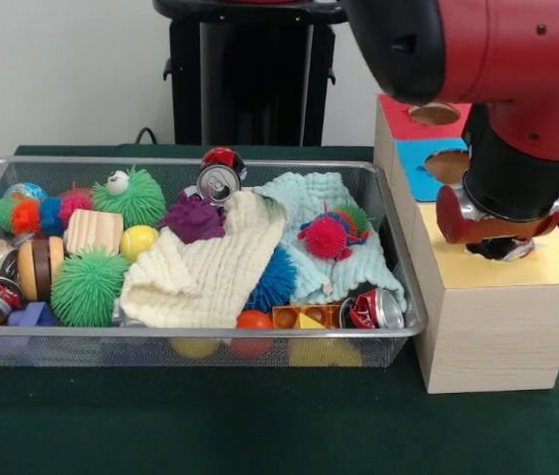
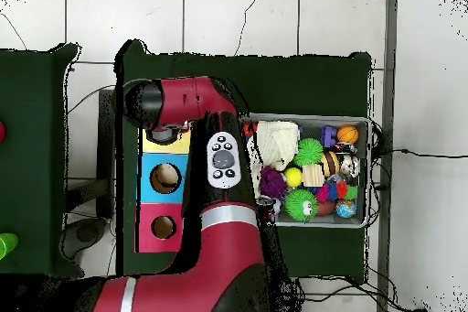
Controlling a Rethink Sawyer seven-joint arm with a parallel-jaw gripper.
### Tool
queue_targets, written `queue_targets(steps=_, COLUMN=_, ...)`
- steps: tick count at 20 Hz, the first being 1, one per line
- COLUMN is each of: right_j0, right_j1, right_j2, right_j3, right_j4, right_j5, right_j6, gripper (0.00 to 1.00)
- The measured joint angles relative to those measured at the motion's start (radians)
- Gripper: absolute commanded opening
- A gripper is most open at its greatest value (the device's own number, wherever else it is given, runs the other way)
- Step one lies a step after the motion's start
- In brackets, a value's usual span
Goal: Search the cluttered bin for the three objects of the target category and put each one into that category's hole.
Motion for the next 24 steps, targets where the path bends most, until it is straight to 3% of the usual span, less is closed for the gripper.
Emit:
queue_targets(steps=4, right_j0=-0.038, right_j1=-0.045, right_j2=0.037, right_j3=0.094, right_j4=0.017, right_j5=-0.087, right_j6=0.0, gripper=1.0)
queue_targets(steps=9, right_j0=-0.059, right_j1=-0.078, right_j2=0.062, right_j3=0.136, right_j4=0.017, right_j5=-0.101, right_j6=0.0, gripper=1.0)
queue_targets(steps=24, right_j0=-0.064, right_j1=-0.081, right_j2=0.074, right_j3=0.098, right_j4=0.016, right_j5=0.004, right_j6=0.0, gripper=1.0)
